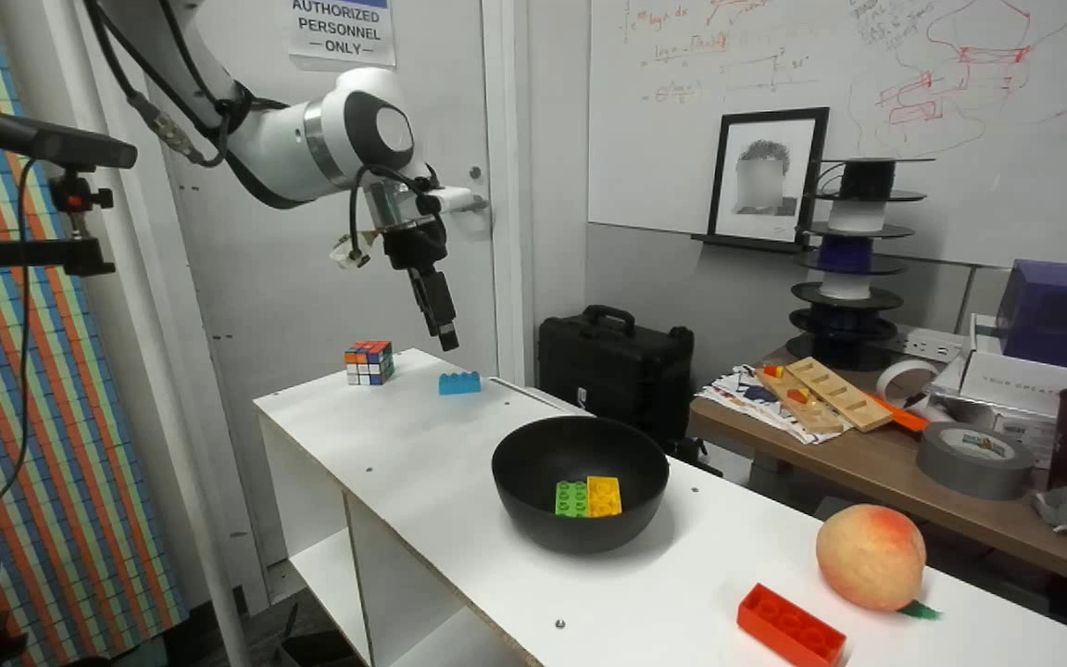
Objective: Place the green, yellow, blue and red blocks inside the black bowl
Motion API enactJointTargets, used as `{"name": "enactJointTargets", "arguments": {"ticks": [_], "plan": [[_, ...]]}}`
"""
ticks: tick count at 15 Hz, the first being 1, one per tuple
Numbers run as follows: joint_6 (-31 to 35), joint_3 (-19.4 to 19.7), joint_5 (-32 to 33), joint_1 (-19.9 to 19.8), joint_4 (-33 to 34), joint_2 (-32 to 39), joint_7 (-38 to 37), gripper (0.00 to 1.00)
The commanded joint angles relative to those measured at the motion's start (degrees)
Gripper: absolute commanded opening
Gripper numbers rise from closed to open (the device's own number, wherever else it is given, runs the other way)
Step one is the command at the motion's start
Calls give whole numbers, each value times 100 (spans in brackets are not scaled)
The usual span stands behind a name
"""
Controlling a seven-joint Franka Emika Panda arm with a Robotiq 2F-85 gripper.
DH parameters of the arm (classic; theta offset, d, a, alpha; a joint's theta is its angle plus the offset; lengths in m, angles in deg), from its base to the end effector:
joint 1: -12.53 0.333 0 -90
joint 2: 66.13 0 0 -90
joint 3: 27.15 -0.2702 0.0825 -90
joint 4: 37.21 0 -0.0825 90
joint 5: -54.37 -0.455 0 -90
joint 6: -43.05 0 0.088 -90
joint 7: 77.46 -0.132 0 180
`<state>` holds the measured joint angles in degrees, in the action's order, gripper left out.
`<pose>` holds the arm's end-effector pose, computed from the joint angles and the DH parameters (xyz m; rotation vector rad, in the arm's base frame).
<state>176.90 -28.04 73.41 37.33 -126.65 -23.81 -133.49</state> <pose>0.6641 0.3064 0.1084 2.9425 -0.4552 0.2696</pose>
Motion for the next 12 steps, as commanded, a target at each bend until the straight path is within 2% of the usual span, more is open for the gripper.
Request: {"name": "enactJointTargets", "arguments": {"ticks": [1,6,12], "plan": [[-95,174,-148,27,1199,902,109,100],[-422,134,-491,11,2234,1686,294,100],[-928,5,-802,77,2942,2094,720,100]]}}
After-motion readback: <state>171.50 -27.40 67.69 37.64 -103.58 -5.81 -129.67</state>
